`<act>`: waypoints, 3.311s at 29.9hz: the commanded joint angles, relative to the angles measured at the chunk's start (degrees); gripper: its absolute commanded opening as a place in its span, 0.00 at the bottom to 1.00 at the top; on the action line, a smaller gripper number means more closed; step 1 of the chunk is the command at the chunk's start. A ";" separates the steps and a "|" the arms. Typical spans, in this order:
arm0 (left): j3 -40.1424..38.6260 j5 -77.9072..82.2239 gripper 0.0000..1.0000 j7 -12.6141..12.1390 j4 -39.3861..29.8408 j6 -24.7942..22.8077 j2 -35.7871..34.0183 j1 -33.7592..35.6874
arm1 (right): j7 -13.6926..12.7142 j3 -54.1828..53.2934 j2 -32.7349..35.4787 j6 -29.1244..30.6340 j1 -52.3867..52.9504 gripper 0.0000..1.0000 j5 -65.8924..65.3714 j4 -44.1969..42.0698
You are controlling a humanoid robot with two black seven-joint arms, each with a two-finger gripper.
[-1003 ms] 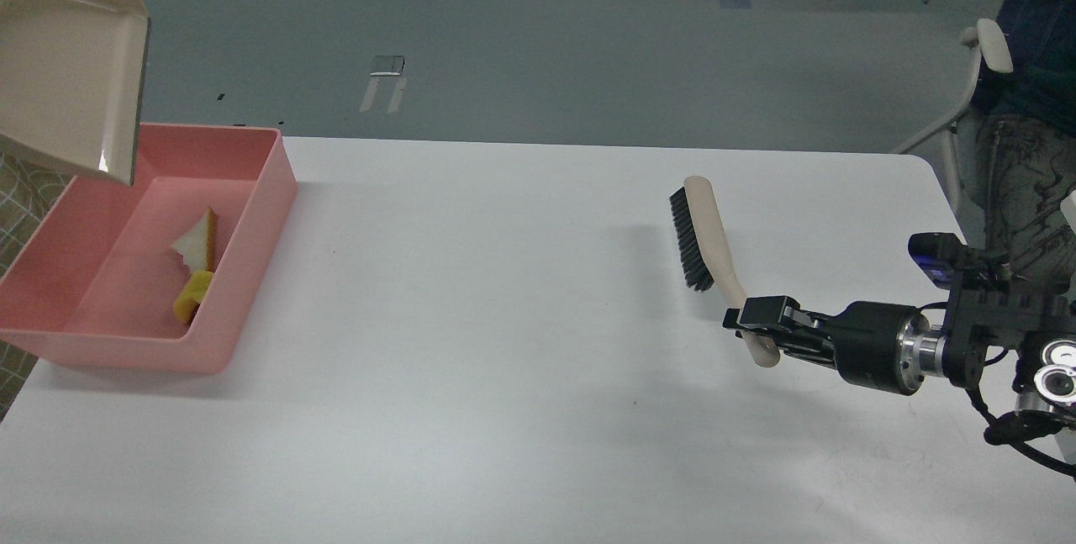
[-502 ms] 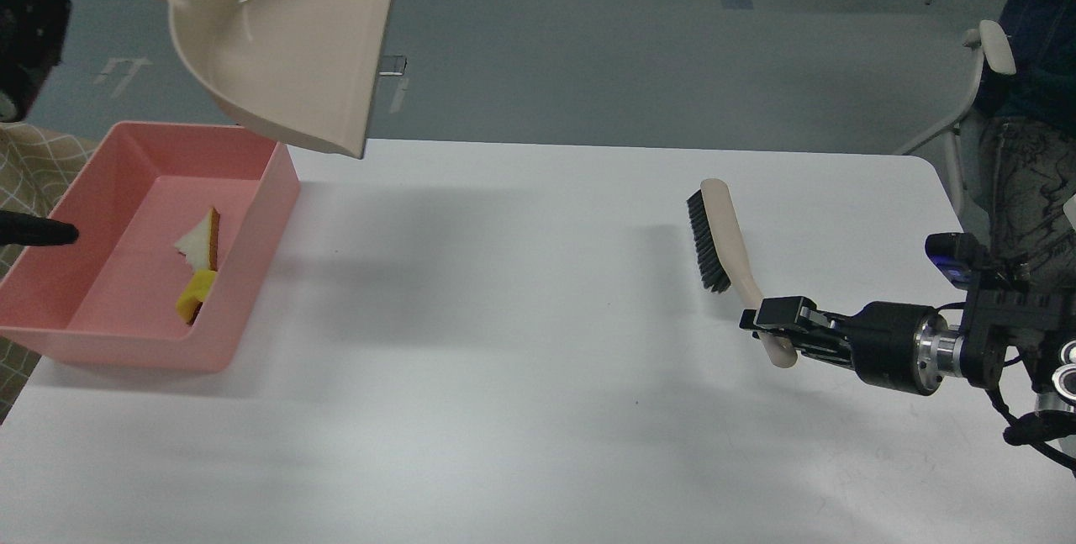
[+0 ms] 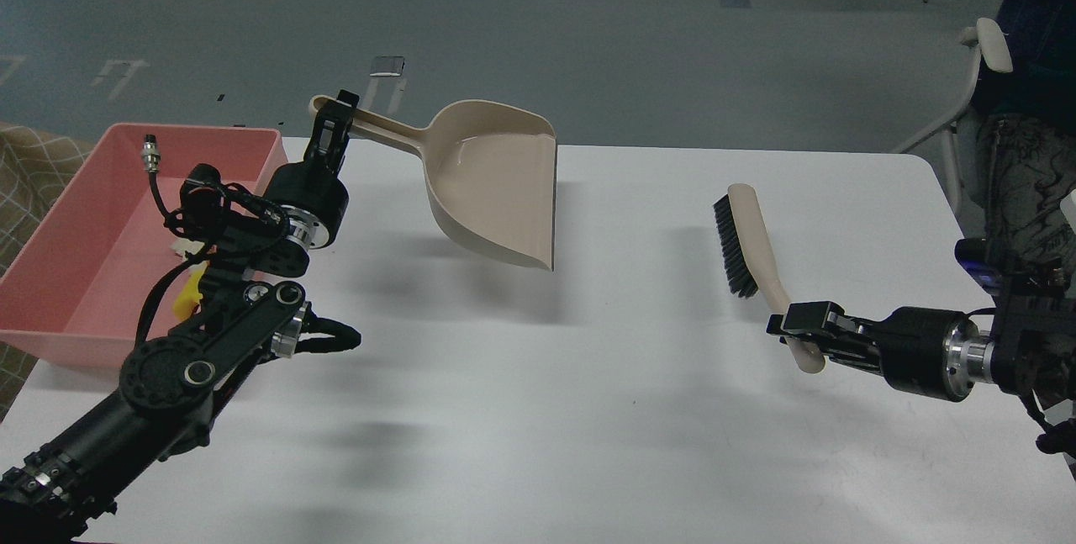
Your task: Sweep and dump garbage into bin
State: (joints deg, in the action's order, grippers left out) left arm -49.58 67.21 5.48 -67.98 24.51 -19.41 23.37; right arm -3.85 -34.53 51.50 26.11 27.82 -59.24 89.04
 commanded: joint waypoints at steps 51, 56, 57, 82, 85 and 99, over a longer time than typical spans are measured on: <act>3.61 3.98 0.98 3.93 -1.90 -3.94 2.36 -14.05 | -0.54 0.52 -1.23 0.08 -1.89 0.32 -0.08 -2.38; 3.53 3.81 0.98 3.93 -4.09 -4.73 1.22 -14.76 | -0.80 0.52 -1.14 0.08 -2.07 0.55 0.01 -2.38; 3.53 3.72 0.98 3.93 -4.36 -4.91 0.95 -14.93 | -0.80 0.52 -1.14 0.08 -2.07 0.56 0.01 -2.38; -10.87 3.19 0.98 4.63 -33.19 -17.99 -14.26 -35.94 | 2.54 -14.48 8.27 1.89 -2.07 0.98 12.66 -5.27; -15.96 0.84 0.98 5.68 -33.19 -22.81 -14.26 -35.51 | 2.54 -19.67 6.60 1.89 -2.07 0.98 13.45 -7.82; -28.91 -36.26 0.98 0.68 -14.15 -38.83 -12.94 -5.91 | 2.09 -28.83 -11.40 -1.05 6.01 0.98 21.71 -24.78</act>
State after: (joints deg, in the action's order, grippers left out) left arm -79.43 35.01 7.40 -88.90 -13.96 -33.24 10.28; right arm -1.78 -63.04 45.52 27.37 31.05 -38.69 67.33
